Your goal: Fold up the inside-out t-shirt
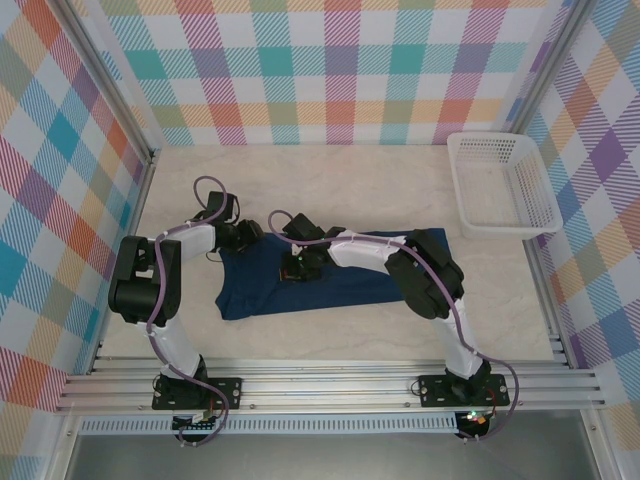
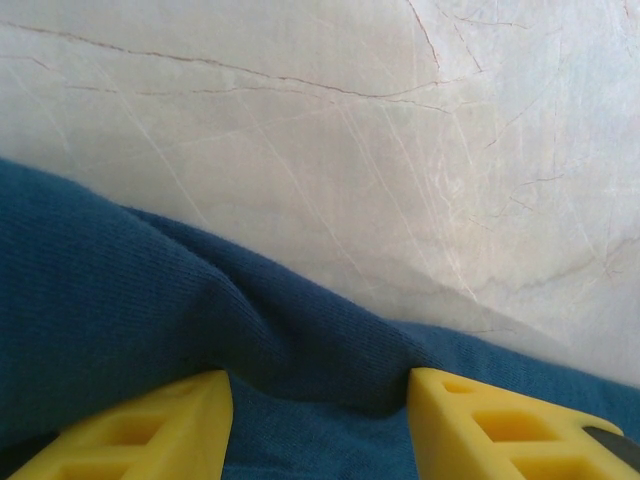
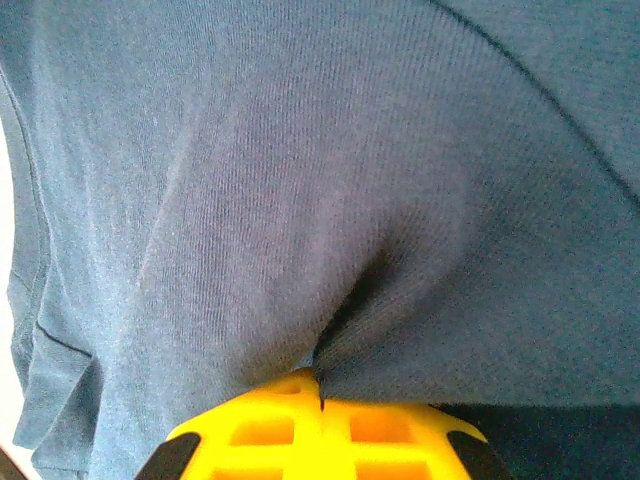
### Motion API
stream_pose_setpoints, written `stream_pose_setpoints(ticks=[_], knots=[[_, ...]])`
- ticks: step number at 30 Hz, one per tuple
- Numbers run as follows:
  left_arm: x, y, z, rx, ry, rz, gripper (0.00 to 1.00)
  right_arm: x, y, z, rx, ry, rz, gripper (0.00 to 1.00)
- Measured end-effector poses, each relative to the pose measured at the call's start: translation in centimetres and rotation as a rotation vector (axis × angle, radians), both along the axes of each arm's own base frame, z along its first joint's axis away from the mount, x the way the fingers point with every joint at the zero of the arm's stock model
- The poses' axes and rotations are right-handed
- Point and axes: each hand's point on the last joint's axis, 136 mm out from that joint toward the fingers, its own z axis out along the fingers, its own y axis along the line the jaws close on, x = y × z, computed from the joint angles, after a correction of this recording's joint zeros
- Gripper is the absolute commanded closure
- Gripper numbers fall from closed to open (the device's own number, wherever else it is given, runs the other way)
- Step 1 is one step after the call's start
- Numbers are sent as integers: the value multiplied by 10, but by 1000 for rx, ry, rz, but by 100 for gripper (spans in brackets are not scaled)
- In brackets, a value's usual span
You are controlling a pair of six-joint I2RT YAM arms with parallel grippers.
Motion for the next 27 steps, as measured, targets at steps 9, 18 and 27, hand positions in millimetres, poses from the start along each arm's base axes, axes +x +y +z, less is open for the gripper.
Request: stream_pose_setpoints(ticks=[9,18,27], knots=[[4,0,0,7,-6,-9,50,-10,-9,35,38,-18,7,100],[5,1,0,19,-10,-16,50,-26,-22,41,18,23,19,100],[5,2,0,31,-12,-17,50,-32,-33,42,-6,63,29,90]])
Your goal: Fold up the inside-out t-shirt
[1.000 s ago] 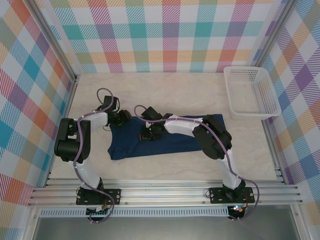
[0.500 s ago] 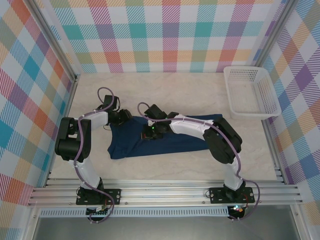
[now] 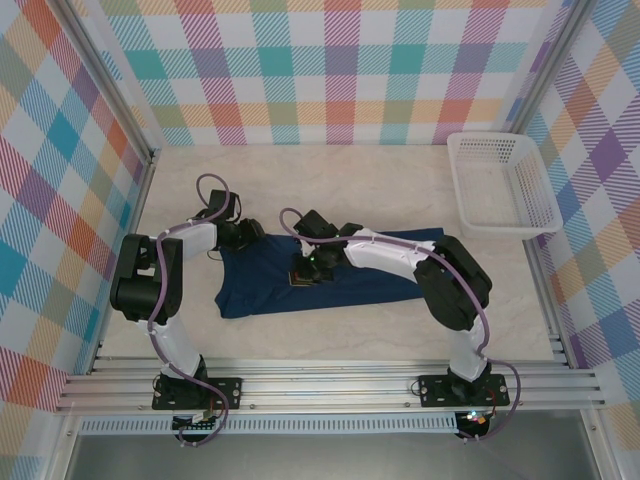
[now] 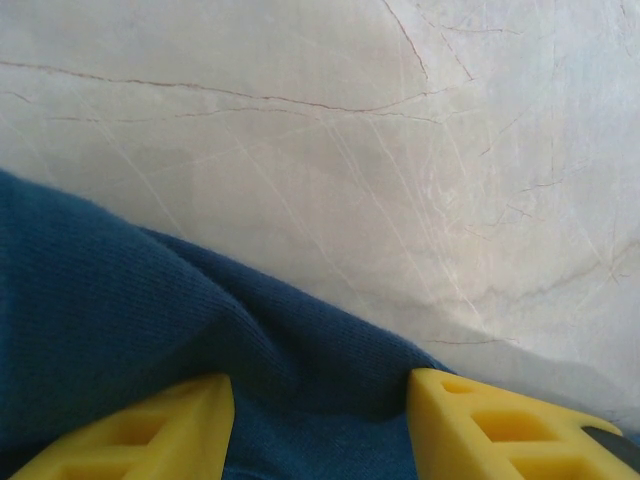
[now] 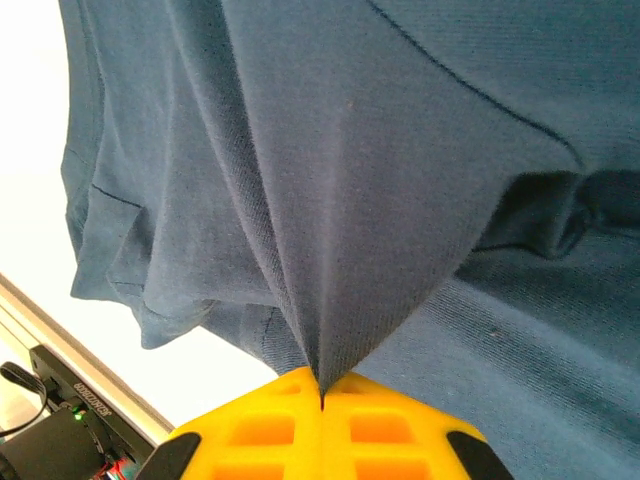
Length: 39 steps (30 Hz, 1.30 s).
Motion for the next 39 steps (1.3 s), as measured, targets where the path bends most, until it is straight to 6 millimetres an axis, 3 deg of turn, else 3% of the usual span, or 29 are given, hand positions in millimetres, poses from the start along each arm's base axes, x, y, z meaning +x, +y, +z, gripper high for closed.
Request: stream_pose_setpoints(ticks=[5,9,16,26,39], knots=[[1,0,0,8,-3,-4,50,2,-6,3,-11,9,9,72],[1,0,-1,12,-4,-10,50,-5,-3,3,-5,20,28,66],[3,1,0,13,-6,-9,50,-20,9,0,10,34,72,65],[3,1,0,15,-4,-10,50,-21,12,-42,-37,84,74,64],[3,1,-1,16,-4,-12,50,-10,27,-31,13,49,64,64]])
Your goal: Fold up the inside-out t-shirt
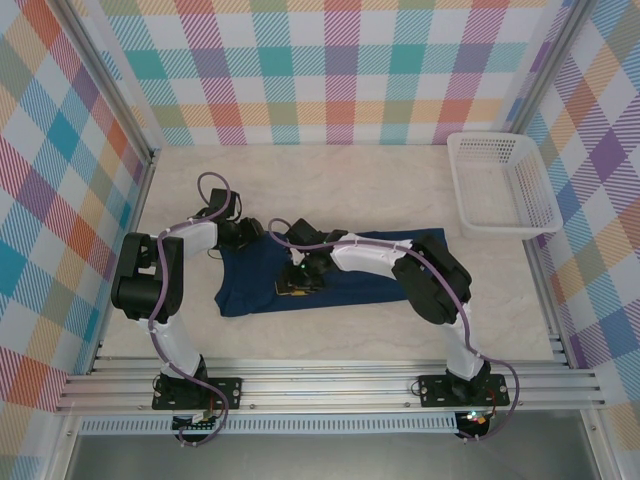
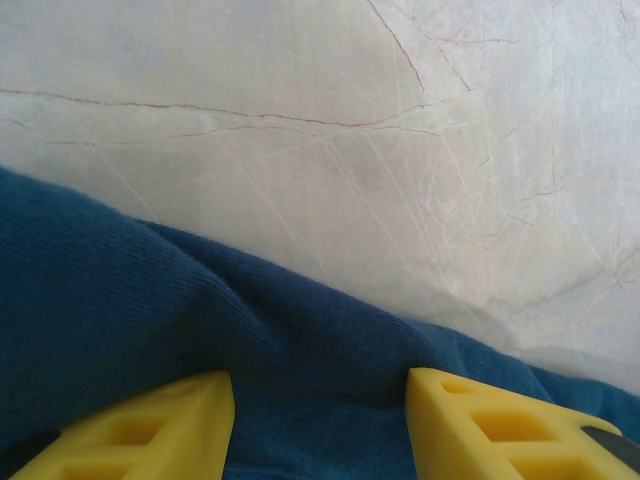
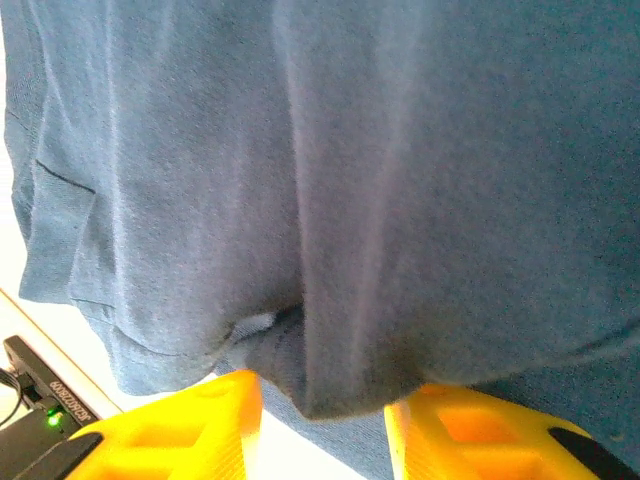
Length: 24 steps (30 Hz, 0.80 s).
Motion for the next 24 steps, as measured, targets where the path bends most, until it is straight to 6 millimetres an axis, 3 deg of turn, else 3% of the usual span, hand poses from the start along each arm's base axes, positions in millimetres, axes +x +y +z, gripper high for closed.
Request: stream_pose_setpoints(ticks=[3,7,13,18,24], knots=[[0,0,0,0,0,-1,50,3,3,1,10,-4,-8,71],[0,0,0,0,0,0,50,4,3,0,6,-7,-18,88],[0,0,0,2,1,-3,50,1,-2,-2,-5,-6,-19,95],[0,1,-1,9,1,-8,50,-14,-22,0,-31,15,-19,92],[3,1,-1,22,3,-15,50,-20,-28,1,-42,27,-15,72]])
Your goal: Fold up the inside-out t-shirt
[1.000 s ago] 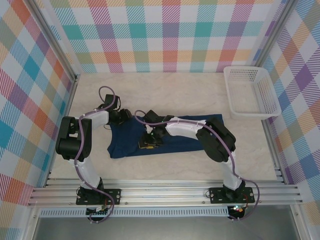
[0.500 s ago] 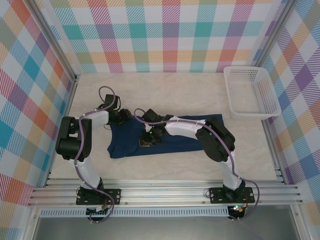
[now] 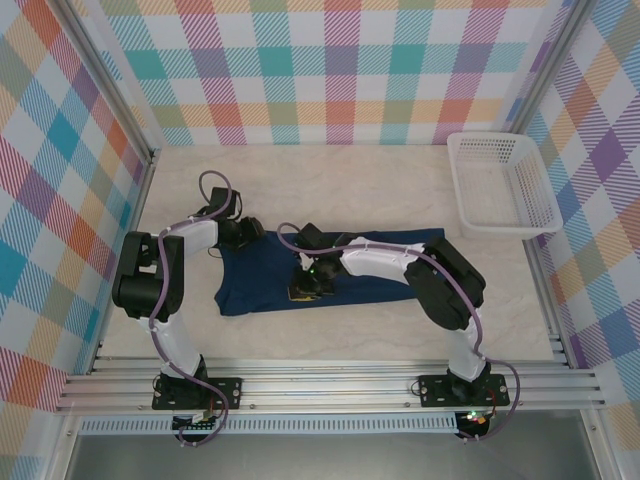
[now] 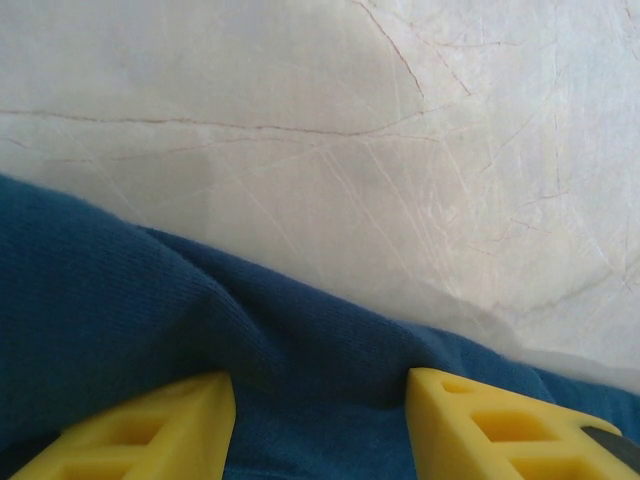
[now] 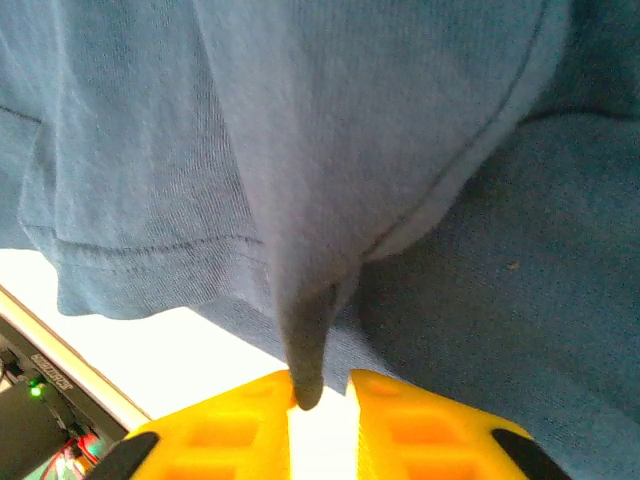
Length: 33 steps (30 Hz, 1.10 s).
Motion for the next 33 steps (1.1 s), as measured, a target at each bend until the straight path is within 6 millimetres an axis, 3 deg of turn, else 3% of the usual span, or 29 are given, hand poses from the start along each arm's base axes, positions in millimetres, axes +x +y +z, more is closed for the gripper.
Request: stream_pose_setpoints(ticks=[6,10,13,15,19,21,26,33], knots=[[1,0,2,1,6,-1,47,-1,-14,-3,-54,-4,12,67],[-1,0,6,2,12,-2,44,9,-23,20,-44,-85,33,66],[-4,-1,29,-9,-25,-2,43,20,-25,46,-4,-177,49,65],[-11,-3,57,-33,-93,-5,42,30,-23,56,27,-223,47,64],[-54,-11,92,-116,-180,-14,43,53,-16,61,81,-274,21,63],[-84,-18,84,-164,-160,-24,43,67,-7,61,116,-282,12,63],[-147,-35,34,-220,6,-52,44,99,20,48,174,-291,8,64],[-163,-36,2,-223,102,-44,46,109,18,14,157,-226,-8,65]])
